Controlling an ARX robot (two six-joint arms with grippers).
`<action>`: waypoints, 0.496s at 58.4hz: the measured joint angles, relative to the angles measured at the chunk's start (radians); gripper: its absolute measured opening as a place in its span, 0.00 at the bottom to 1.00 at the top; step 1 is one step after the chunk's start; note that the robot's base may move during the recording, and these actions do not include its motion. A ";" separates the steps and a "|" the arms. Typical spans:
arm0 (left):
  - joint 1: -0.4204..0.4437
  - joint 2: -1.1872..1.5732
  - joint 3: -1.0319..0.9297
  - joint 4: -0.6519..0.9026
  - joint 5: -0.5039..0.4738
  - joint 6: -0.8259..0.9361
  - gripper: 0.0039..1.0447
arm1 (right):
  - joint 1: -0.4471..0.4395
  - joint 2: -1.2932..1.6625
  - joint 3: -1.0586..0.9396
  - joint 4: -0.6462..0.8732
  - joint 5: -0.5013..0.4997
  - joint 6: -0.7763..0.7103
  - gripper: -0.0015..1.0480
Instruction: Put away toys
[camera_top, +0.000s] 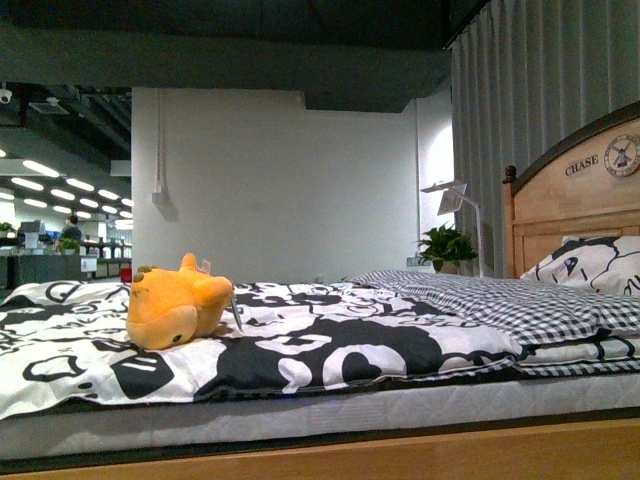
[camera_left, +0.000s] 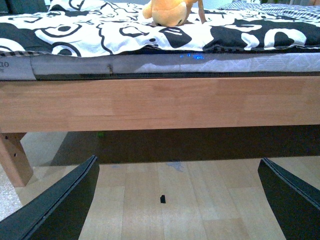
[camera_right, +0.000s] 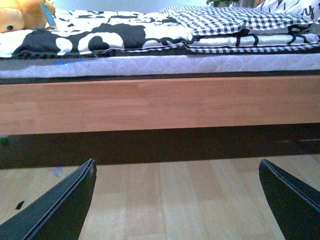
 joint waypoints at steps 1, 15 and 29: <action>0.000 0.000 0.000 0.000 0.000 0.000 0.94 | 0.000 0.000 0.000 0.000 0.000 0.000 0.94; 0.000 0.000 0.000 0.000 0.000 0.000 0.94 | 0.000 0.000 0.000 0.000 0.000 0.000 0.94; 0.000 0.000 0.000 0.000 0.000 0.000 0.94 | 0.000 0.000 0.000 0.000 0.000 0.000 0.94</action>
